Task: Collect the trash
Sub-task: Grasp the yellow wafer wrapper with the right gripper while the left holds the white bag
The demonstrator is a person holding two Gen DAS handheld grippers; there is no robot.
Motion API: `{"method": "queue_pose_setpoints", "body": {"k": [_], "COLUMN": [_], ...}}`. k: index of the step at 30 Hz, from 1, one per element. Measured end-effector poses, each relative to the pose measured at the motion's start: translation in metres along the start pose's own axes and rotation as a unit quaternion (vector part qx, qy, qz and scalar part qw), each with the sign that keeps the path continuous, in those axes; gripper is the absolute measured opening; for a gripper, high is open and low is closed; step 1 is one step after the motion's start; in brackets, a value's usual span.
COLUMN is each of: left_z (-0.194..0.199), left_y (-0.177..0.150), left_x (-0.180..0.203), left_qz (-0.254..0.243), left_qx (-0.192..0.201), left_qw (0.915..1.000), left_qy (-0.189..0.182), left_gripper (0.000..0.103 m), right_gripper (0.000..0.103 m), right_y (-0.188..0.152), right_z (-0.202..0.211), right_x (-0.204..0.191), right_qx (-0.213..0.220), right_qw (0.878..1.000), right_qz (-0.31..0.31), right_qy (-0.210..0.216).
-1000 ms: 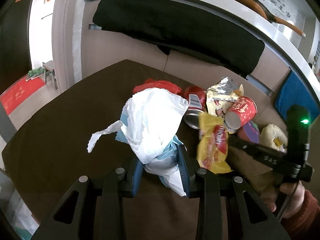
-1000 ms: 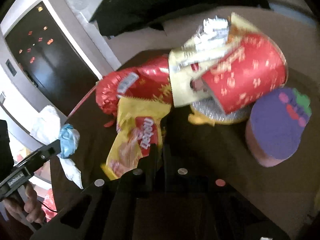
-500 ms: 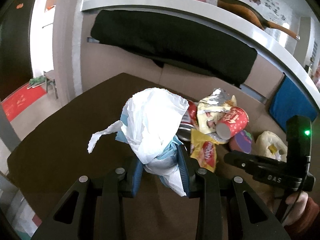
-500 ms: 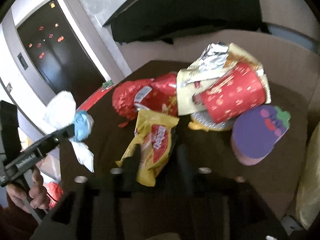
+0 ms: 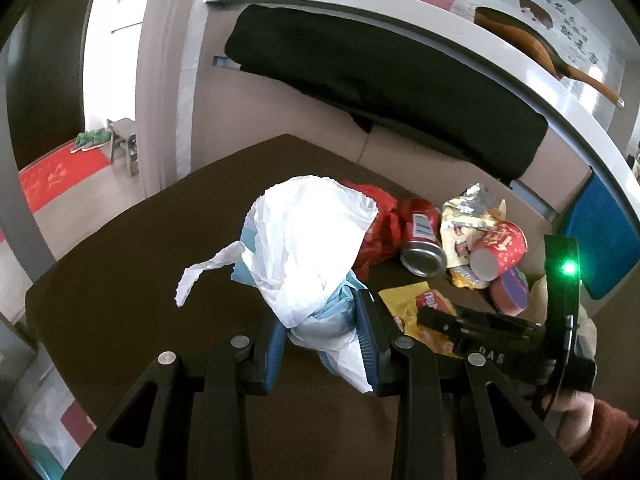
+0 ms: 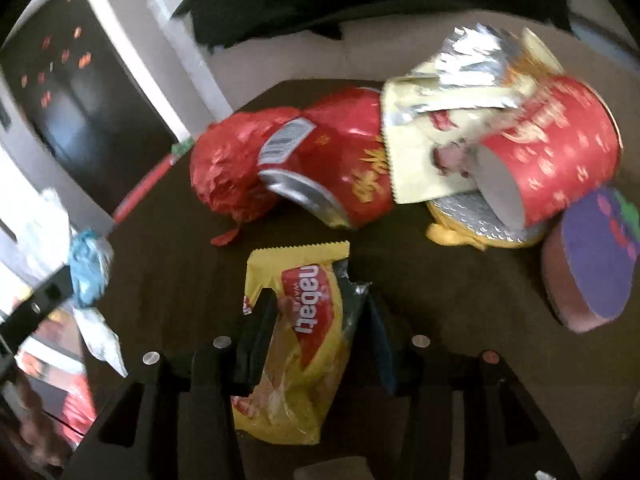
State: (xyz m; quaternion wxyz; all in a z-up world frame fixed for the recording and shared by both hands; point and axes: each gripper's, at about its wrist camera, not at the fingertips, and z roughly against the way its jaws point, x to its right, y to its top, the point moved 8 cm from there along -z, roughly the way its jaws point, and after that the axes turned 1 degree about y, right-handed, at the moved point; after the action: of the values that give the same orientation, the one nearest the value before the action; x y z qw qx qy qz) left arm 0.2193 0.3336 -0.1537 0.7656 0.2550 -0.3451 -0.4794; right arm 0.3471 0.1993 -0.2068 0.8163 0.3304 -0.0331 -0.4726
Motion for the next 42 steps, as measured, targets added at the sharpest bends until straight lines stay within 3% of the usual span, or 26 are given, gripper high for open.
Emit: {"method": "queue_pose_setpoints", "body": {"k": [4,9,11,12,19,26,33,38,42], "left_z": [0.0,0.002,0.003,0.004,0.013,0.02,0.02,0.019,0.019], "left_y": [0.0,0.0,0.0,0.001,0.004,0.002,0.0,0.0,-0.001], "left_x": [-0.01,-0.015,-0.016,-0.017,-0.018,-0.02,-0.027,-0.028,-0.028], "left_qz": [0.011,0.013,0.013,0.014,0.021,0.022,0.034,0.035,0.039], "left_qx": [0.002,0.002,0.004,0.004,0.016,0.016,0.016,0.015,0.012], "left_qw": [0.9999,0.9999,0.9999,0.9999,0.9996,0.9996,0.9993,0.9993,0.9991], "left_qy": [0.002,0.002,0.003,0.002,0.002,0.003,0.005,0.004,0.005], "left_gripper": [0.034,0.034,0.034,0.034,0.034,0.034,0.034,0.034,0.034], "right_gripper": [0.045,0.049,0.037,0.035,0.037,0.038,0.047,0.049,0.051], "right_y": [-0.003,-0.011,-0.017,-0.018,-0.034,-0.049,-0.041,-0.048,-0.049], "right_z": [-0.004,0.0,0.012,0.018,0.049,0.027,0.017,0.019,0.019], "right_x": [-0.012,-0.018,-0.02,-0.021,-0.035,-0.058,-0.044,-0.051,-0.053], "right_qx": [0.001,-0.006,0.0,0.007,0.023,-0.002,-0.004,0.005,-0.002], "right_qw": [0.999,0.998,0.999,0.998,0.994,0.989,0.995,0.994,0.993], "right_qz": [0.032,0.052,0.054,0.06,0.107,0.144,0.075,0.106,0.114], "right_qy": [-0.024,-0.02,0.002,0.011,0.029,0.027,0.059,0.023,0.029]}}
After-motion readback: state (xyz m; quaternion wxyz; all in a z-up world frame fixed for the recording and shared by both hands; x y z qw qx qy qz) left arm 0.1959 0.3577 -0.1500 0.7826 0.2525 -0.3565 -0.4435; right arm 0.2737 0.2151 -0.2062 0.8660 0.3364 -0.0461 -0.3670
